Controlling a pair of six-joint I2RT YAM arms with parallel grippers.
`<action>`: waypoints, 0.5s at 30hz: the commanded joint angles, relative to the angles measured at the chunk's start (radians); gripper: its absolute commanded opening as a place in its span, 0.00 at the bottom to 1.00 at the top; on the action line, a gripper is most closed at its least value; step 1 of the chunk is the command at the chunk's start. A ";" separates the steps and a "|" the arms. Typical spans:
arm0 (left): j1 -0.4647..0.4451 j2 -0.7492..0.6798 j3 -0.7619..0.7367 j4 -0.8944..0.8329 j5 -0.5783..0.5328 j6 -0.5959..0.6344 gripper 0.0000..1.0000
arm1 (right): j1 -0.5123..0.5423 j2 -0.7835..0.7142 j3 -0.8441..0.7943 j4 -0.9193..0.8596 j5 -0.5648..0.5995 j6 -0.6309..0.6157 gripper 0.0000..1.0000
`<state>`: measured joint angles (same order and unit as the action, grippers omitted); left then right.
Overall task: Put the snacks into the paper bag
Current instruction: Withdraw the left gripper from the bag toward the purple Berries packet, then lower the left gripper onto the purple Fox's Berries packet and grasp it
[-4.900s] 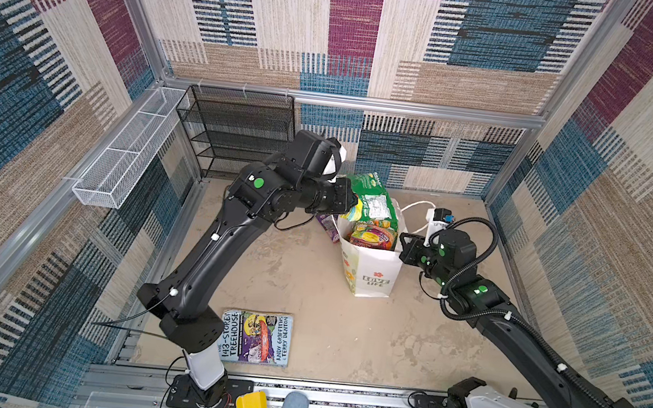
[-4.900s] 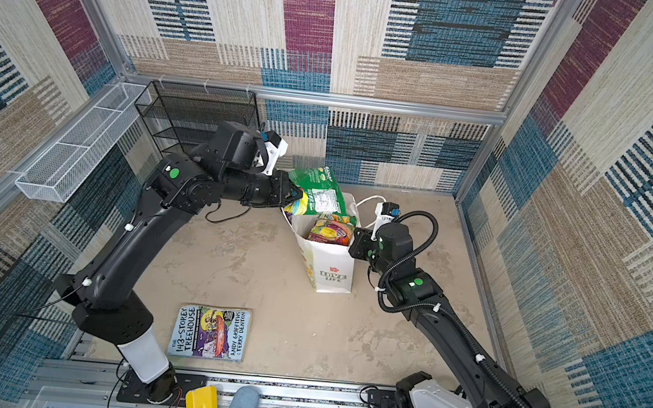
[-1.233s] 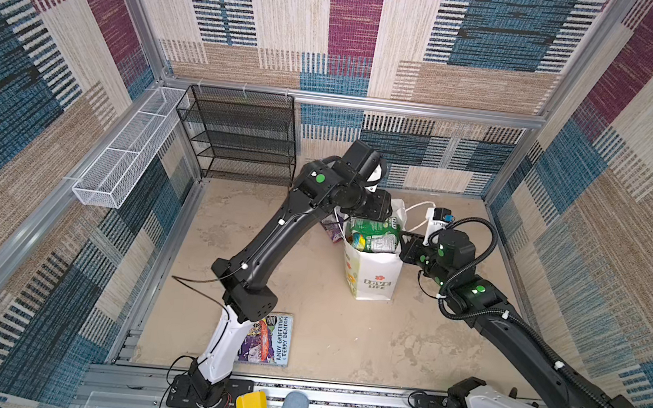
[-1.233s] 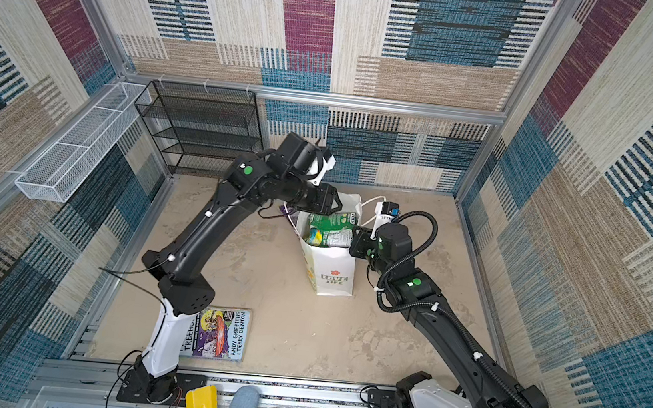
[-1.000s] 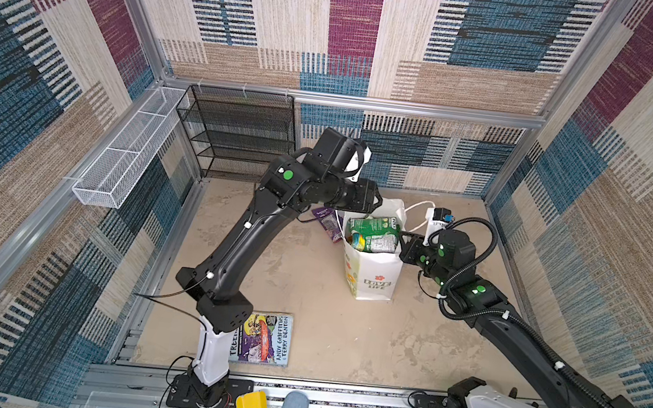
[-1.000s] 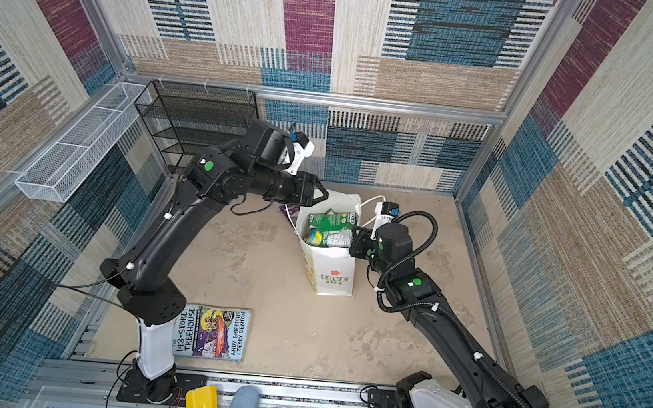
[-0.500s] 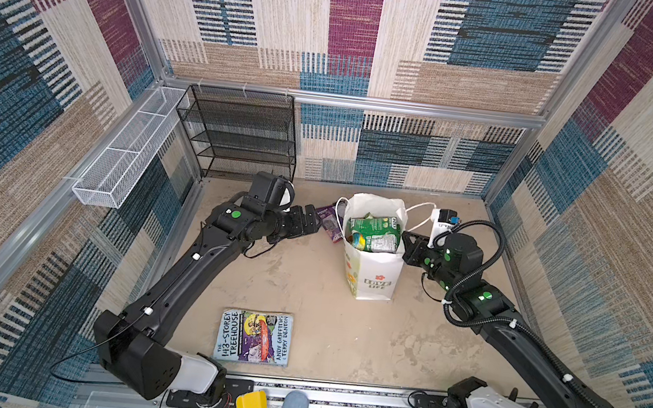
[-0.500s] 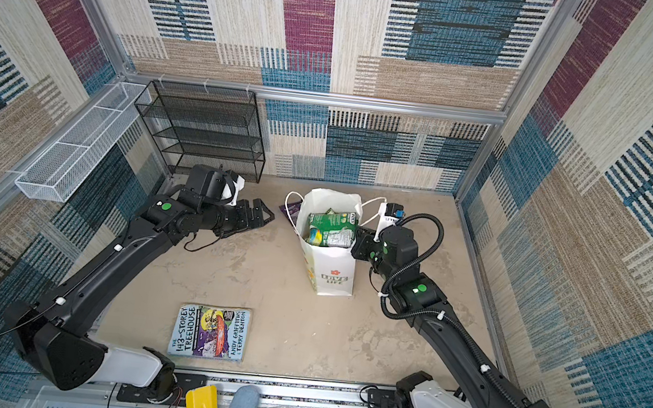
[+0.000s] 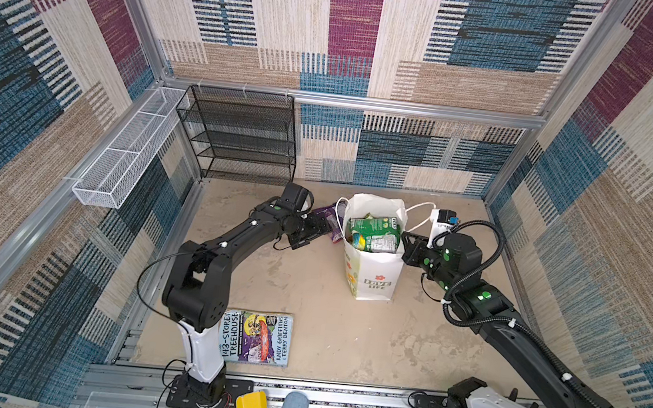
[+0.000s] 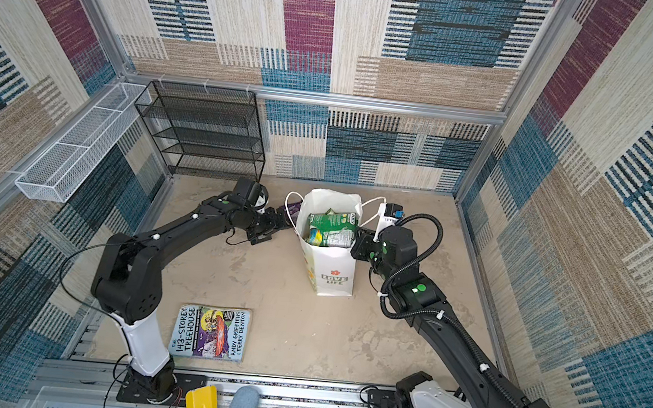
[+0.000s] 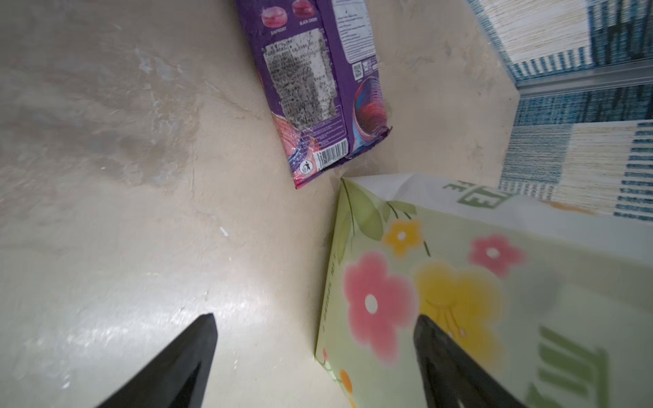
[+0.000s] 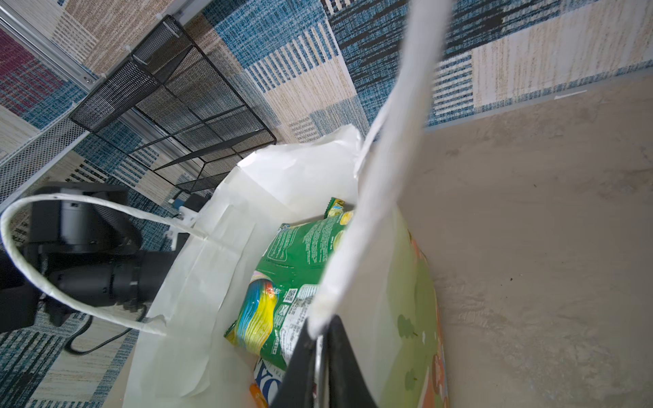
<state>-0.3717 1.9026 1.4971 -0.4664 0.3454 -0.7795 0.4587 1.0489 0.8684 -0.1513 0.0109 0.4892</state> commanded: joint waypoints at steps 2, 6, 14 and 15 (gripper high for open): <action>0.010 0.153 0.178 -0.039 -0.024 0.094 0.89 | 0.000 0.006 0.004 0.027 -0.009 -0.009 0.11; 0.030 0.285 0.329 -0.092 -0.048 0.154 0.90 | 0.000 0.007 0.003 0.029 -0.014 -0.011 0.11; 0.080 0.504 0.603 -0.155 -0.040 0.295 0.93 | 0.000 0.017 0.001 0.035 -0.023 -0.011 0.12; 0.084 0.535 0.641 -0.166 -0.025 0.306 0.93 | 0.000 0.018 0.003 0.035 -0.026 -0.010 0.12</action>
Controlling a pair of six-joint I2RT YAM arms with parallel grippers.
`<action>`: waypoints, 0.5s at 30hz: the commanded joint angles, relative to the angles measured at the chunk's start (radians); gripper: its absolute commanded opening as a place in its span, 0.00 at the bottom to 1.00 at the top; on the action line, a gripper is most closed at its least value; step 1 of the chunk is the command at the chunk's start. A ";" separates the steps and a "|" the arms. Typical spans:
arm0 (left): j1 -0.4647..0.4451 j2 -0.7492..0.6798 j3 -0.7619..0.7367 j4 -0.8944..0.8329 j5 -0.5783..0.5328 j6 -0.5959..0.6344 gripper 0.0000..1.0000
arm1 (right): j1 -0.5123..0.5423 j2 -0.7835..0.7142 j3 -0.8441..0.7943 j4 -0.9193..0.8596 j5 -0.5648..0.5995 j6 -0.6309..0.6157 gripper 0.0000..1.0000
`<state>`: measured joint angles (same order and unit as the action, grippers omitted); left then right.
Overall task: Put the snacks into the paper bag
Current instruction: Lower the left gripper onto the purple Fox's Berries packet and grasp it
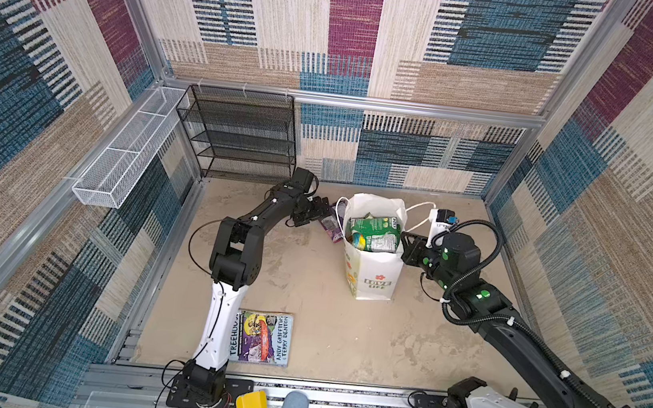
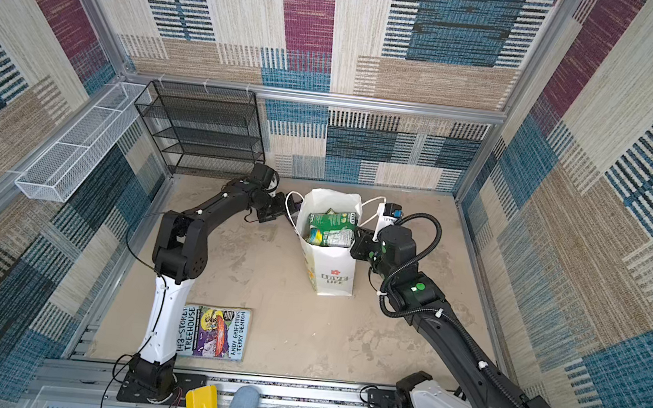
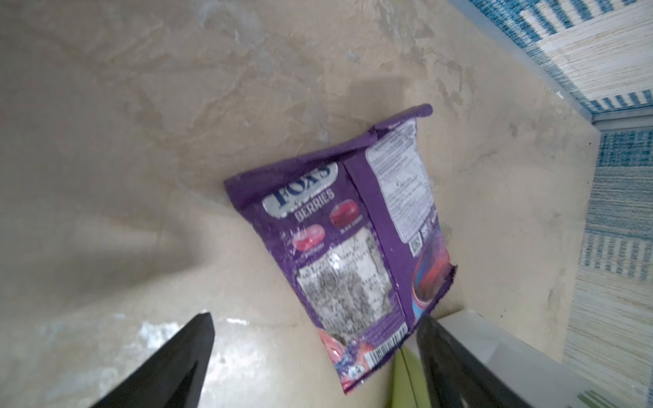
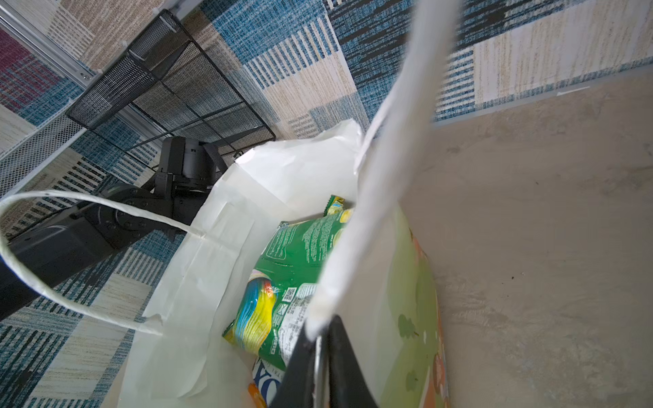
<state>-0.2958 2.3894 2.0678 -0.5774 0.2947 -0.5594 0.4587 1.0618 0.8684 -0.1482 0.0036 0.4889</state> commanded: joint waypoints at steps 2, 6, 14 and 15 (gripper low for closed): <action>0.019 0.103 0.142 -0.086 0.045 0.095 0.93 | 0.000 0.006 0.003 0.030 -0.020 -0.011 0.12; 0.029 0.176 0.231 -0.107 0.103 0.098 0.92 | 0.000 0.006 0.001 0.032 -0.015 -0.009 0.12; 0.028 0.199 0.219 -0.079 0.198 0.121 0.89 | 0.000 0.006 0.001 0.032 -0.014 -0.010 0.12; 0.027 0.196 0.210 -0.071 0.207 0.121 0.88 | 0.000 0.007 0.001 0.032 -0.013 -0.010 0.12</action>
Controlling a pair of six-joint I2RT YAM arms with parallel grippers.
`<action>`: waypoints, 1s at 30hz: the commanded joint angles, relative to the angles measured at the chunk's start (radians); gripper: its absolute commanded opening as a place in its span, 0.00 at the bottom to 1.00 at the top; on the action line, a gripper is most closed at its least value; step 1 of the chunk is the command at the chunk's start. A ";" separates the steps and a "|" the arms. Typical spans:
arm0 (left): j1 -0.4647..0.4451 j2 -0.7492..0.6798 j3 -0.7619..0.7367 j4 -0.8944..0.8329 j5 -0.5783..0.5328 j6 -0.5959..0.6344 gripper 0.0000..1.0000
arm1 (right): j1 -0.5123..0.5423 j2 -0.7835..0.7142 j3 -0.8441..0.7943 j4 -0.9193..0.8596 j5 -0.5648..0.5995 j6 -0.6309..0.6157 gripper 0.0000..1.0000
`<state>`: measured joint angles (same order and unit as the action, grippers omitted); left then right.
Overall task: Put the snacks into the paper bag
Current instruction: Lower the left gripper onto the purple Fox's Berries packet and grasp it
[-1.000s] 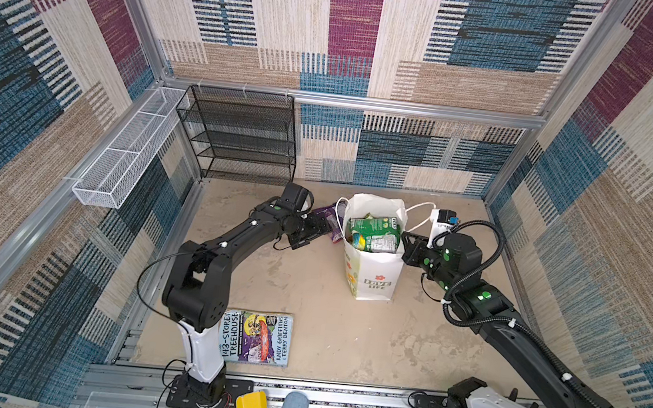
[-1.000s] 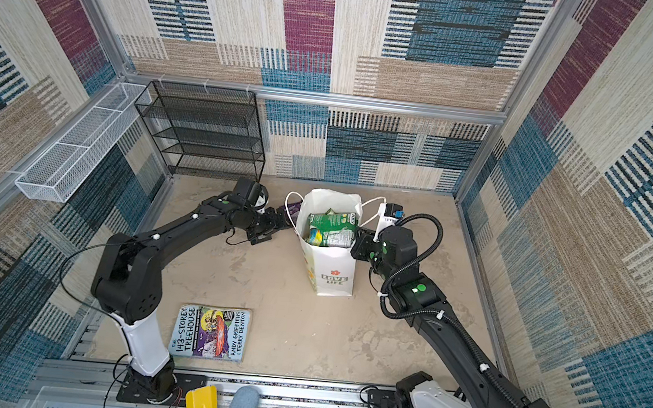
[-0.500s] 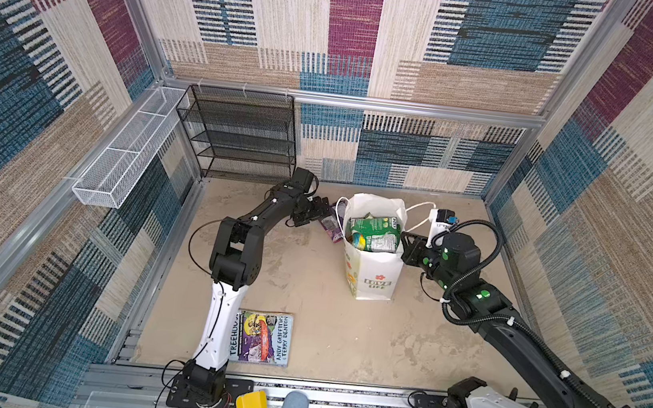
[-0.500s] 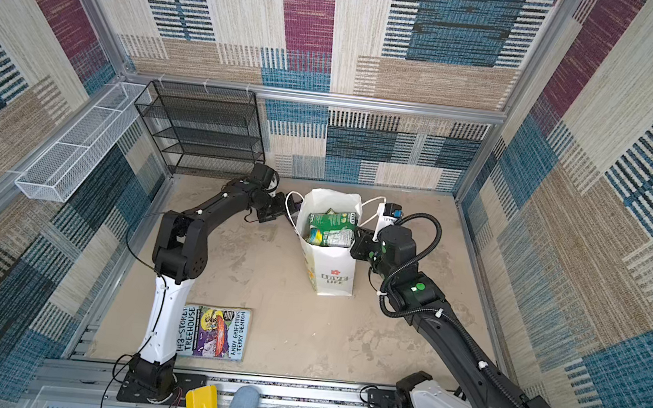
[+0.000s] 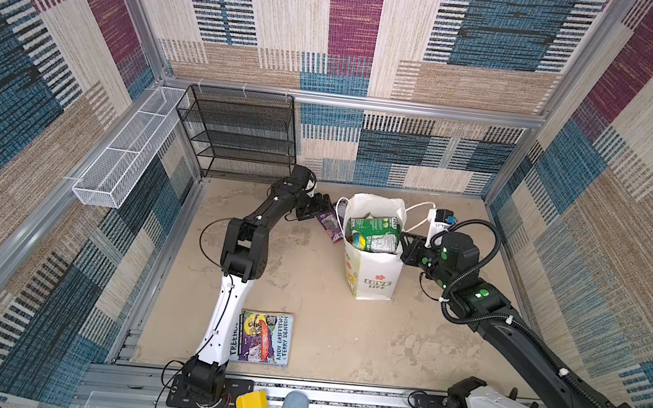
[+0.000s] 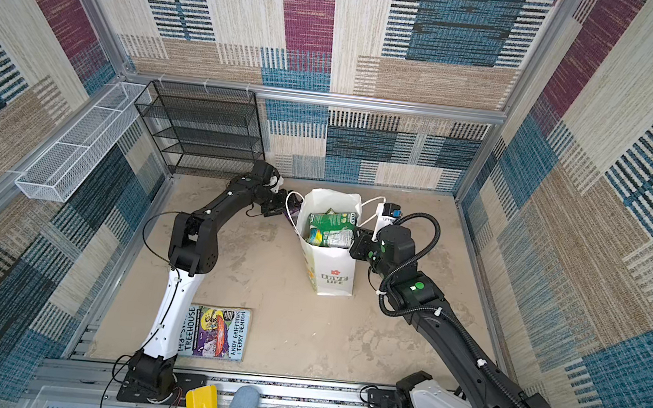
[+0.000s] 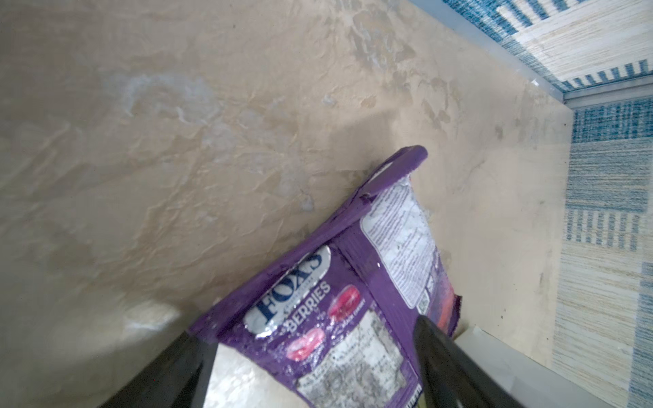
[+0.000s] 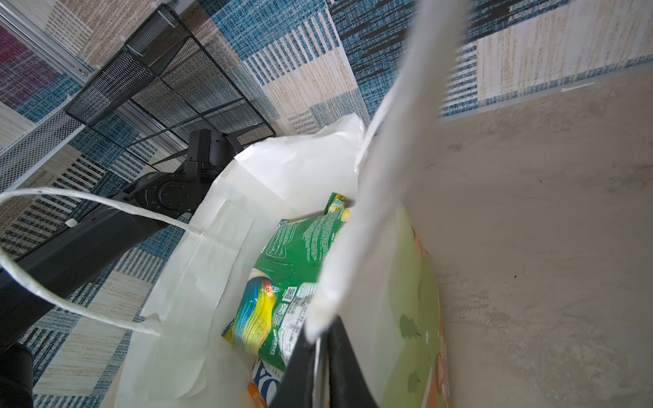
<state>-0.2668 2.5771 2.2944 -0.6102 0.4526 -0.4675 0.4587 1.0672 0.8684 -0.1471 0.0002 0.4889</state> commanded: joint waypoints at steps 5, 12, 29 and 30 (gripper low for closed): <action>-0.002 -0.011 -0.078 0.035 0.062 0.002 0.81 | 0.000 0.009 0.001 0.031 -0.007 -0.009 0.12; -0.001 0.028 -0.061 0.058 0.049 -0.088 0.54 | 0.001 0.005 0.000 0.031 -0.006 -0.009 0.12; -0.002 -0.008 -0.194 0.246 0.118 -0.224 0.03 | 0.000 0.000 -0.002 0.030 0.000 -0.005 0.12; -0.001 -0.020 -0.208 0.267 0.134 -0.236 0.02 | 0.000 -0.001 -0.002 0.030 0.000 -0.005 0.12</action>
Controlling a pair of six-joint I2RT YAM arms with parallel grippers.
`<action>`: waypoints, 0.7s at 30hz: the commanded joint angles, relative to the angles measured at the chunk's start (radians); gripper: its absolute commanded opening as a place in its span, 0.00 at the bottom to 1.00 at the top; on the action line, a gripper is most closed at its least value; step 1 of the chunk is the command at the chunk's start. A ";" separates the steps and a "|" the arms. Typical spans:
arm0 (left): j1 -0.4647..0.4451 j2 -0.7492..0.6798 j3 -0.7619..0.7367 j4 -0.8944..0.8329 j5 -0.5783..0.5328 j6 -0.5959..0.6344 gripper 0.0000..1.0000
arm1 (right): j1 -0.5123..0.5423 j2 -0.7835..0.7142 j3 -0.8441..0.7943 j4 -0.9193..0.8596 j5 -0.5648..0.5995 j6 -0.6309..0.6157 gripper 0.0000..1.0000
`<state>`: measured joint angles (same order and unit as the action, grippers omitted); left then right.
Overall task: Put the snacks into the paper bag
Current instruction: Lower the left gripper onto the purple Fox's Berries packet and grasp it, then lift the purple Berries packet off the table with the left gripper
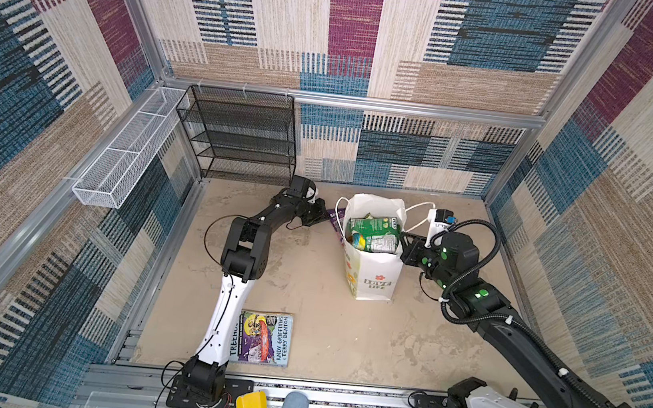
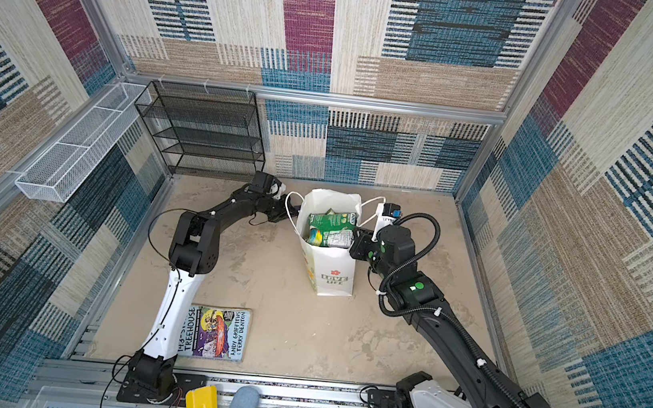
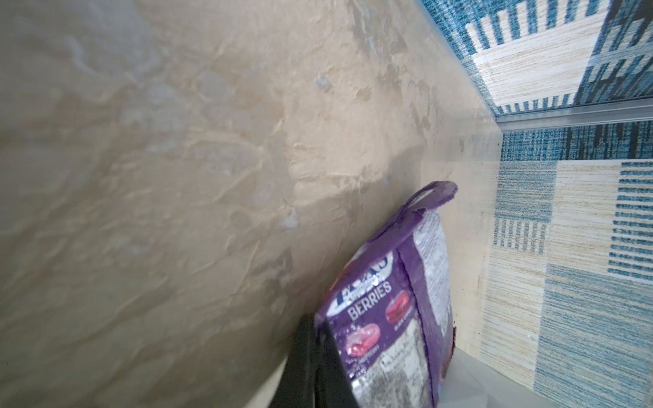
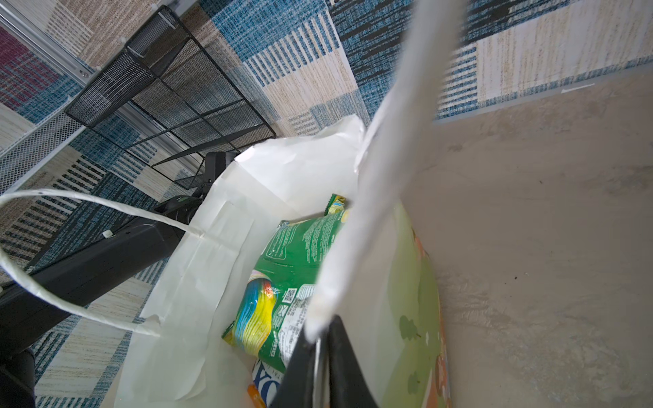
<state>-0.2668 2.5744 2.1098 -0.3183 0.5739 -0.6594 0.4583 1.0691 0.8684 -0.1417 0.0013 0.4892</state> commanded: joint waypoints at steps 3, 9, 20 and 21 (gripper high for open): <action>-0.002 -0.074 -0.096 0.059 0.051 -0.091 0.00 | 0.000 -0.003 -0.002 0.025 -0.002 -0.006 0.12; 0.000 -0.263 -0.339 0.265 0.066 -0.195 0.00 | 0.000 0.002 -0.002 0.027 -0.003 -0.005 0.12; 0.001 -0.692 -0.713 0.305 -0.057 -0.217 0.00 | 0.001 -0.014 -0.003 0.024 -0.001 -0.006 0.12; 0.000 -0.729 -0.735 0.290 -0.070 -0.206 0.00 | 0.000 -0.015 -0.004 0.025 -0.002 -0.004 0.12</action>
<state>-0.2649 1.9221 1.4139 -0.0265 0.5491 -0.8894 0.4583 1.0626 0.8684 -0.1425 0.0013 0.4892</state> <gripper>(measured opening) 0.055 0.118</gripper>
